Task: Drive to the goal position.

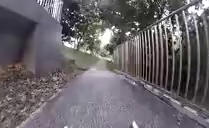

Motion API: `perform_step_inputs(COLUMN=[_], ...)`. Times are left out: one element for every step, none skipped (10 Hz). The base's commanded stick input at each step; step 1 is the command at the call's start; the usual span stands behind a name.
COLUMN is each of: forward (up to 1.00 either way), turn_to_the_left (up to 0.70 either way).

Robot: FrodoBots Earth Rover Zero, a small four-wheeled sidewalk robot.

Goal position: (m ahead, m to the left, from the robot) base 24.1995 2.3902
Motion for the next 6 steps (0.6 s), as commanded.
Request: perform_step_inputs(forward=[0.70,0.70,0.70,0.70,0.70,0.70], turn_to_the_left=[0.00,0.00,0.00,0.00,0.00,0.00])
